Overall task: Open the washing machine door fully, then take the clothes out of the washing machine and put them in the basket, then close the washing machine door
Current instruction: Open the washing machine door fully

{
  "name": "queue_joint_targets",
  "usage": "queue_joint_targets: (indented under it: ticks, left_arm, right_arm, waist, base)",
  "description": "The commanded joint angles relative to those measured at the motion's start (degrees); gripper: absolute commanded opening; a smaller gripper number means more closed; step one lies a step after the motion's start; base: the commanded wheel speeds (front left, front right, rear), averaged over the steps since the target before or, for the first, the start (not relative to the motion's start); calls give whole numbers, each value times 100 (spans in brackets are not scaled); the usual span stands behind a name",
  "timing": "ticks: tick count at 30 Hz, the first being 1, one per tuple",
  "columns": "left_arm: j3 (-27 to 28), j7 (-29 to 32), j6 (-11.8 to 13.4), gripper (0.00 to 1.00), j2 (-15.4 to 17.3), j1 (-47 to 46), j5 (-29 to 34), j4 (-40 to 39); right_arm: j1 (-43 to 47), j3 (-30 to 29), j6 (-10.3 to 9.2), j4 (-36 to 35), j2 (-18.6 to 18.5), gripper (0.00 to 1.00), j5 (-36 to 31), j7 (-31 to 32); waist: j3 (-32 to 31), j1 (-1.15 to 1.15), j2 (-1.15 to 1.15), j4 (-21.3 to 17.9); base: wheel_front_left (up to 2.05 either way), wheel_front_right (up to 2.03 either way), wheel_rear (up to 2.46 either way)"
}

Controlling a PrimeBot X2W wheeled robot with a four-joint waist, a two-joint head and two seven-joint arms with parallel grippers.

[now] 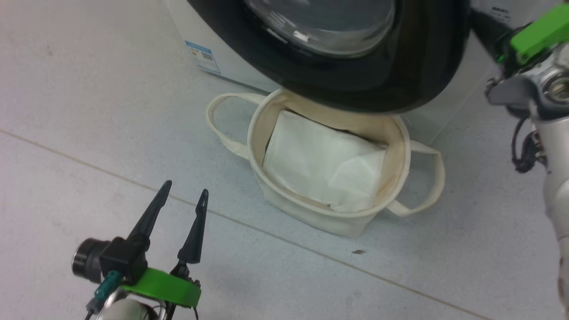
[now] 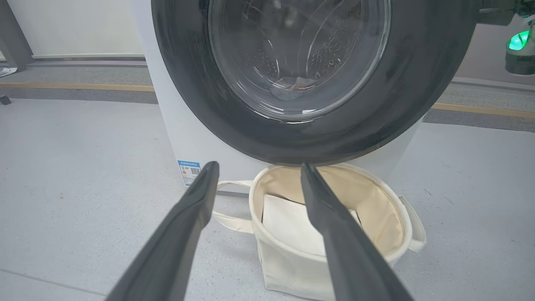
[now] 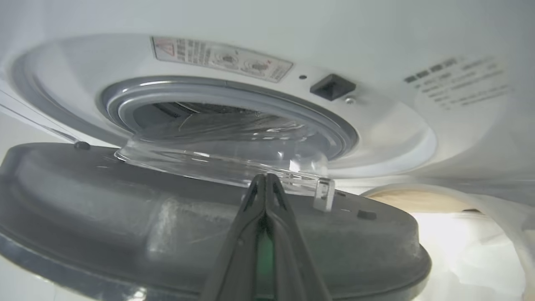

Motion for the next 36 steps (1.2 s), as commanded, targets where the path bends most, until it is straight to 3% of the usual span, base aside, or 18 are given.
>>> queue_joint_targets:
  ticks: [1, 21, 29, 36]
  left_arm:
    - [246, -68, -27, 100, 86, 3, 63, -133]
    - [336, -68, -24, 100, 138, 429, 100, 328]
    - [310, -65, -1, 100, 199, 566, 74, 511]
    - [258, 13, 11, 100, 262, 665, 61, 534]
  right_arm:
    - [86, 174, 23, -176, 219, 0, -41, 117]
    - [1397, 1002, 23, -742, 1165, 0, -125, 509]
    - [1913, 1416, 23, -835, 1395, 0, 262, 5]
    - [2128, 2344, 23, -883, 1404, 0, 1321, -527]
  waist:
    - [-86, 0, 0, -44]
    - [-1108, 0, 0, 234]
    - [-1517, 0, 0, 477]
    - [-1782, 0, 0, 620]
  base:
    - [0, 0, 0]
    - [0, 0, 0]
    - [0, 0, 0]
    - [0, 0, 0]
